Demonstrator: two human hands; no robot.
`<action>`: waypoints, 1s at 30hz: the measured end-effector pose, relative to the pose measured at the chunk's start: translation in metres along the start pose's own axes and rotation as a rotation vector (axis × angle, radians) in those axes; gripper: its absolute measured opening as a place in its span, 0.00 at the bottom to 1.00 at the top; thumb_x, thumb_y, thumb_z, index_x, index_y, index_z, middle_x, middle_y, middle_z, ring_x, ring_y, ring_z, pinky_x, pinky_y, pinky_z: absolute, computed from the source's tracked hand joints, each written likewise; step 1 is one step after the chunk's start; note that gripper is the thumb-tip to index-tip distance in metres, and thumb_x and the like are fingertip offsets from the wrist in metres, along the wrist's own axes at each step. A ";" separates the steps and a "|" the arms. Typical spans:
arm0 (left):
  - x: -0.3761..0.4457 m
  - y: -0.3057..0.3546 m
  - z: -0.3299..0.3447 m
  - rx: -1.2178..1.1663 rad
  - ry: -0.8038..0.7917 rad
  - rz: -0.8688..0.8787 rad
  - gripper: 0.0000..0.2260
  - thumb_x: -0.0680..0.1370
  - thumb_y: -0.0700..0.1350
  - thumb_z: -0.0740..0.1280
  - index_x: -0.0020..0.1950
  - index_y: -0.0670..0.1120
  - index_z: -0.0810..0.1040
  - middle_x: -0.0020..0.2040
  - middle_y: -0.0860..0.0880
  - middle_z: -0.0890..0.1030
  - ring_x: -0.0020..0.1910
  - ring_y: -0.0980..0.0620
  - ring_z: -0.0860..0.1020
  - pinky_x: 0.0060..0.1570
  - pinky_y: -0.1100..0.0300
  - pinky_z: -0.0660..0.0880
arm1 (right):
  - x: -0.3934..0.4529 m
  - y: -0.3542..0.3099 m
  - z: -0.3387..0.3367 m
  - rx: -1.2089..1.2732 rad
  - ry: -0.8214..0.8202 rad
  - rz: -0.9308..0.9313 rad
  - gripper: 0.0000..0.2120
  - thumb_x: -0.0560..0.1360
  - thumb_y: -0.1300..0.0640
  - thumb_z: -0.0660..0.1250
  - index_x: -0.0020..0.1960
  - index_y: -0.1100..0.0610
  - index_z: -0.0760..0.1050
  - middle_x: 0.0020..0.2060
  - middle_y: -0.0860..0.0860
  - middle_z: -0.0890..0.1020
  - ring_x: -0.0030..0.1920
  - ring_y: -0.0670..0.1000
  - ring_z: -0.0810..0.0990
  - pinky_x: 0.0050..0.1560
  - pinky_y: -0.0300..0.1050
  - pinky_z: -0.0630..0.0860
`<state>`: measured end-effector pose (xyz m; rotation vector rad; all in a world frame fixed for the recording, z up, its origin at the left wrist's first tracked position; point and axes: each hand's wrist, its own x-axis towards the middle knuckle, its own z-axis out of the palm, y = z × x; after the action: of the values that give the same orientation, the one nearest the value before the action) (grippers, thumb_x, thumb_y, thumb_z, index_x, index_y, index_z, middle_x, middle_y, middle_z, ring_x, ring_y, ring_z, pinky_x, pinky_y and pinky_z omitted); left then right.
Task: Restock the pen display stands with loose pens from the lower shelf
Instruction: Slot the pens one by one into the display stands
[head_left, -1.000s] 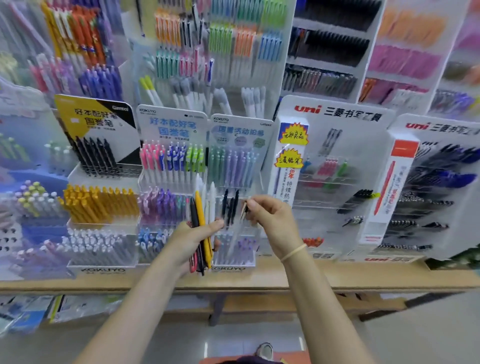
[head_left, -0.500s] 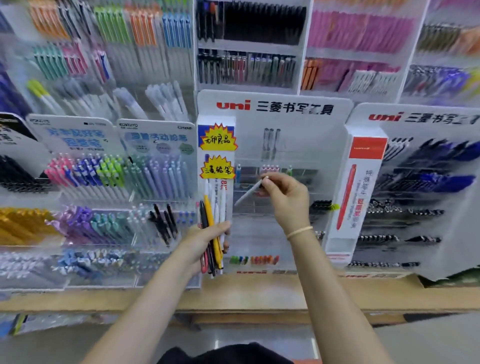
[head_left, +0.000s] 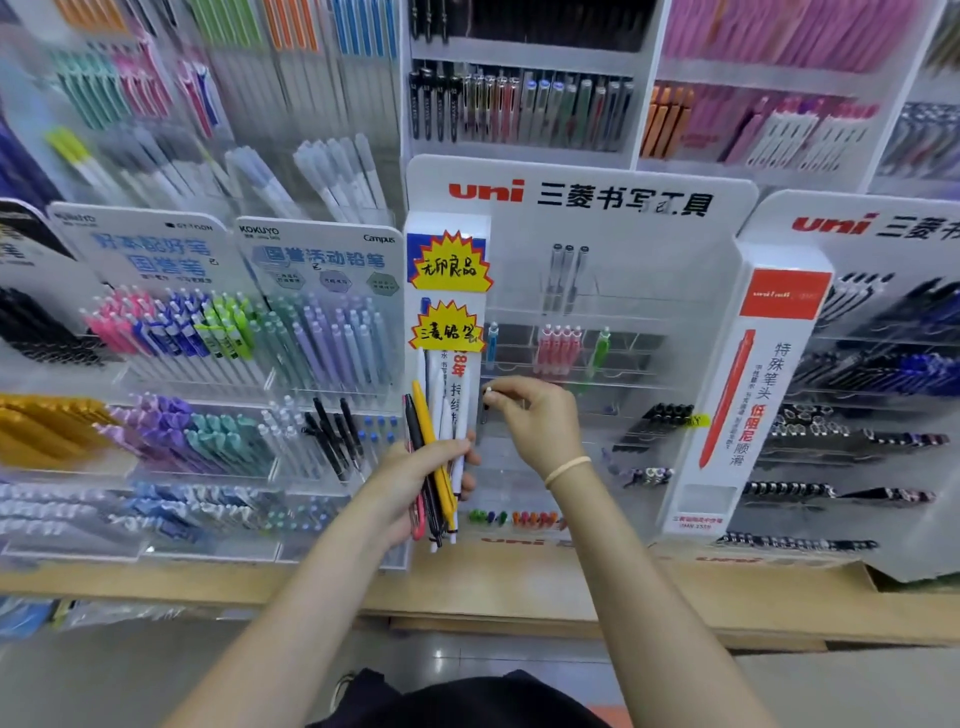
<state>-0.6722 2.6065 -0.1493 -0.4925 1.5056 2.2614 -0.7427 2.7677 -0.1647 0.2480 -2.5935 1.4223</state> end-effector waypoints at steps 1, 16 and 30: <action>-0.001 0.000 0.000 -0.008 -0.010 0.003 0.09 0.79 0.37 0.68 0.58 0.37 0.79 0.40 0.43 0.84 0.32 0.49 0.81 0.34 0.57 0.80 | 0.001 0.000 0.000 -0.006 -0.009 0.000 0.07 0.75 0.61 0.73 0.52 0.59 0.85 0.45 0.52 0.87 0.43 0.42 0.81 0.50 0.31 0.76; -0.010 0.009 0.020 0.127 -0.134 0.006 0.12 0.74 0.39 0.72 0.56 0.37 0.79 0.40 0.40 0.84 0.30 0.47 0.80 0.33 0.56 0.79 | -0.028 -0.029 -0.054 0.638 0.022 0.347 0.10 0.80 0.57 0.66 0.45 0.64 0.77 0.29 0.54 0.77 0.24 0.49 0.70 0.24 0.41 0.67; -0.005 0.012 0.054 -0.264 0.183 0.214 0.04 0.74 0.42 0.74 0.46 0.44 0.81 0.32 0.49 0.79 0.28 0.54 0.77 0.29 0.61 0.76 | -0.057 -0.012 -0.090 0.706 -0.358 0.388 0.04 0.78 0.65 0.68 0.49 0.64 0.73 0.39 0.65 0.83 0.36 0.59 0.83 0.37 0.46 0.81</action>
<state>-0.6780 2.6520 -0.1174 -0.6565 1.4071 2.6652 -0.6779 2.8404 -0.1204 0.0861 -2.3506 2.6253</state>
